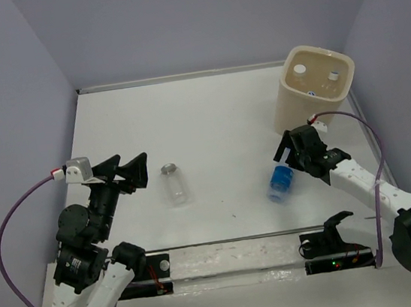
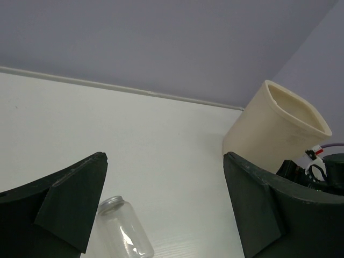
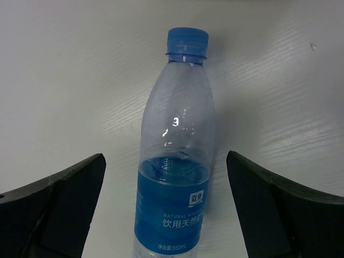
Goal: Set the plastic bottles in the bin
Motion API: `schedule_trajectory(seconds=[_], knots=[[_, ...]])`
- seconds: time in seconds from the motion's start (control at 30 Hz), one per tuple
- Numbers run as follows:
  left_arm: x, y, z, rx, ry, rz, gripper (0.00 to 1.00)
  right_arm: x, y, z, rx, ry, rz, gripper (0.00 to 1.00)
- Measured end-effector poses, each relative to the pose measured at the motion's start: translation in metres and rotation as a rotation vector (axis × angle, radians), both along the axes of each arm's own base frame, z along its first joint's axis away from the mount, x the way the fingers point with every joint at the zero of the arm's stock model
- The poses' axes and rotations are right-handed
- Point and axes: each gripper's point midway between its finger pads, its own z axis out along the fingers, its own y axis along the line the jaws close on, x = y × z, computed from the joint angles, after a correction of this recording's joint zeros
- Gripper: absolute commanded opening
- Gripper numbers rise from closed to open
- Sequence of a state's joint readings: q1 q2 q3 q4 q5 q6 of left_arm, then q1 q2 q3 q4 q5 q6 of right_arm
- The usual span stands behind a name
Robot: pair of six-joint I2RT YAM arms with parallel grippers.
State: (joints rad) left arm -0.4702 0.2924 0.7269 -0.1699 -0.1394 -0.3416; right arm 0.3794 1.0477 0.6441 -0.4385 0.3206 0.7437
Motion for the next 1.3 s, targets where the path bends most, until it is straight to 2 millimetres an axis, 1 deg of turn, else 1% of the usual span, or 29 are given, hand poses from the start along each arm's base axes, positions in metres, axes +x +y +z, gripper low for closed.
schedule_trajectory(seconds=[0.07, 0.2, 0.37, 0.4, 0.43, 0.47, 0.5, 0.53, 0.67, 0.87, 0.97, 1.03, 1.07, 1.1, 1.13, 1.17, 1.23, 1.27, 1.3], knots=[[0.0, 0.0, 0.0, 0.0, 0.0, 0.0, 0.99, 0.0, 0.001, -0.012, 0.004, 0.016, -0.007, 1.0], [0.0, 0.0, 0.0, 0.0, 0.0, 0.0, 0.99, 0.003, 0.002, -0.029, -0.001, 0.049, -0.015, 0.97], [0.0, 0.0, 0.0, 0.0, 0.0, 0.0, 0.99, 0.01, 0.005, -0.047, -0.012, 0.08, -0.023, 0.83], [0.0, 0.0, 0.0, 0.0, 0.0, 0.0, 0.99, 0.011, 0.005, -0.051, -0.015, 0.086, -0.025, 0.76], [0.0, 0.0, 0.0, 0.0, 0.0, 0.001, 0.99, 0.011, 0.005, -0.055, -0.019, 0.097, -0.027, 0.72], [0.0, 0.0, 0.0, 0.0, 0.0, 0.001, 0.99, 0.012, 0.005, -0.058, -0.021, 0.104, -0.027, 0.59], [0.0, 0.0, 0.0, 0.0, 0.0, 0.001, 0.99, 0.012, 0.005, -0.062, -0.022, 0.111, -0.029, 0.59], [0.0, 0.0, 0.0, 0.0, 0.0, 0.001, 0.99, 0.012, 0.006, -0.063, -0.023, 0.111, -0.028, 0.53], [0.0, 0.0, 0.0, 0.001, 0.0, 0.001, 0.99, 0.013, 0.009, -0.053, -0.025, 0.055, -0.013, 0.5], [0.0, 0.0, 0.0, 0.001, 0.0, 0.001, 0.99, 0.007, 0.038, -0.005, 0.018, -0.107, 0.088, 0.5], [0.0, 0.0, 0.0, 0.001, 0.0, 0.001, 0.99, 0.002, 0.07, 0.026, 0.038, -0.169, 0.192, 0.5], [0.001, 0.0, 0.0, 0.002, 0.002, 0.002, 0.99, 0.002, 0.09, 0.055, 0.044, -0.219, 0.254, 0.5], [0.002, 0.001, -0.001, 0.003, 0.003, 0.006, 0.99, 0.005, 0.101, 0.076, 0.052, -0.263, 0.286, 0.5], [0.002, 0.001, -0.001, 0.004, 0.005, 0.006, 0.99, 0.006, 0.107, 0.092, 0.055, -0.295, 0.308, 0.5], [0.002, 0.001, -0.001, 0.004, 0.006, 0.008, 0.99, 0.01, 0.115, 0.121, 0.067, -0.355, 0.327, 0.49], [0.003, 0.002, -0.002, 0.004, 0.007, 0.012, 0.99, 0.013, 0.115, 0.136, 0.058, -0.389, 0.336, 0.49], [0.003, 0.002, -0.002, 0.006, 0.008, 0.014, 0.99, 0.023, 0.112, 0.19, 0.041, -0.509, 0.325, 0.48], [0.004, 0.002, -0.002, 0.006, 0.009, 0.015, 0.99, 0.028, 0.105, 0.227, 0.018, -0.6, 0.305, 0.47], [0.004, 0.002, -0.002, 0.006, 0.009, 0.014, 0.99, 0.031, 0.1, 0.245, -0.002, -0.645, 0.291, 0.47]])
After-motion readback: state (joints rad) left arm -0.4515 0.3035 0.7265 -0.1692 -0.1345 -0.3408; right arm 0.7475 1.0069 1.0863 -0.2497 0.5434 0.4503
